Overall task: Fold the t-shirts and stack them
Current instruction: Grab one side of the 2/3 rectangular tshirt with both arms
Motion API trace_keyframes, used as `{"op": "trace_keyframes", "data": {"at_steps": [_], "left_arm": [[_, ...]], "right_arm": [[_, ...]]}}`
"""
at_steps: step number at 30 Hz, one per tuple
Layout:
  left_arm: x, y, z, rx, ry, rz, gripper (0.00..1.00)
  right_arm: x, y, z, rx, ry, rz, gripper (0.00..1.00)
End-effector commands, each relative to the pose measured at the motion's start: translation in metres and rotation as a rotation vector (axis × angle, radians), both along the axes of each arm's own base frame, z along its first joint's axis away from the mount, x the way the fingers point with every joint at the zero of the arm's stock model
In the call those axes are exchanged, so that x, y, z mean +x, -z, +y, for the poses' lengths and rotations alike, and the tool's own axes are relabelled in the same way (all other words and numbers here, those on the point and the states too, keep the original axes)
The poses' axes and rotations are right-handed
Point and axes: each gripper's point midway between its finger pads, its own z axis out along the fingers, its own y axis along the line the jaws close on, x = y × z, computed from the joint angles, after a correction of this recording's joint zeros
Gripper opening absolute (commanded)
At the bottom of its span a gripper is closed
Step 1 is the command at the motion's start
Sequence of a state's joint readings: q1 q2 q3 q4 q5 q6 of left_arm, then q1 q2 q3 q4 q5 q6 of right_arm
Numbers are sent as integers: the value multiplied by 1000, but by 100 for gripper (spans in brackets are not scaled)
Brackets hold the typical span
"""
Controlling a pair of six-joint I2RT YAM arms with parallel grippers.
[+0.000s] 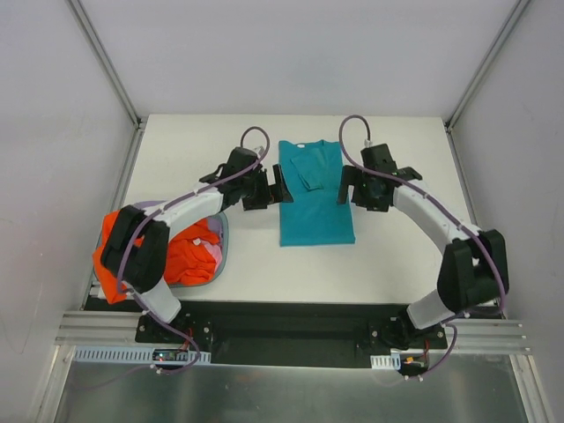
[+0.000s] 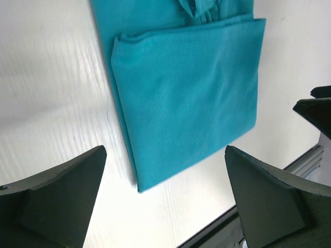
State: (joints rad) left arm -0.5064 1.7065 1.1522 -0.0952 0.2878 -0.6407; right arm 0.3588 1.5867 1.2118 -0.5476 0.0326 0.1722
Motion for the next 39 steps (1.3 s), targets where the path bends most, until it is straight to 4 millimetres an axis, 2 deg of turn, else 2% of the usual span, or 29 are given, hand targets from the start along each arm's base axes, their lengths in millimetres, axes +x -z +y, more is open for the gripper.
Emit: {"op": "trace_keyframes", "data": {"at_steps": [1,4,5,6,8,9,10,14,17,21,24,25,28,29,31,32,34,39], "left_arm": [[-47,-15,8,-38,22,-14,99],[-76,-2,14,-31,19,20,99],[-83,3,15,-24,16,27,99],[-86,7,18,-15,-8,36,99],[-97,20,23,-8,-27,77,99],[-99,22,23,-11,-29,83,99],[-101,27,23,-13,-30,92,99],[-104,39,17,-27,-32,140,99],[-97,44,6,-49,-22,155,96],[-92,59,-3,-20,-22,194,85],[-92,69,-10,4,-20,208,73],[-93,71,-12,9,-14,211,62],[-89,77,-15,35,-19,215,45],[-90,81,-13,52,-23,224,33],[-86,83,-12,70,-35,215,23],[-85,83,-12,73,-36,210,12],[-86,86,-7,102,-44,216,1],[-85,87,-6,119,-41,210,0]], "right_arm": [[-29,-26,-13,32,20,-104,97],[-51,-7,-25,29,44,-75,97],[-57,-8,-27,43,49,-84,97],[-66,5,-29,45,55,-66,97],[-74,10,-32,65,63,-71,97],[-73,11,-32,83,65,-89,97],[-82,22,-33,107,61,-57,97],[-86,32,-29,189,48,-30,97],[-86,42,-24,233,38,2,97],[-84,53,-21,261,40,40,97],[-83,56,-21,267,41,54,97],[-84,58,-20,271,40,62,97],[-84,61,-21,272,40,67,99],[-83,61,-20,274,39,66,99],[-84,62,-22,272,40,67,99],[-83,61,-22,272,41,67,98],[-83,62,-22,273,40,70,96],[-81,66,-18,292,43,96,90]]}}
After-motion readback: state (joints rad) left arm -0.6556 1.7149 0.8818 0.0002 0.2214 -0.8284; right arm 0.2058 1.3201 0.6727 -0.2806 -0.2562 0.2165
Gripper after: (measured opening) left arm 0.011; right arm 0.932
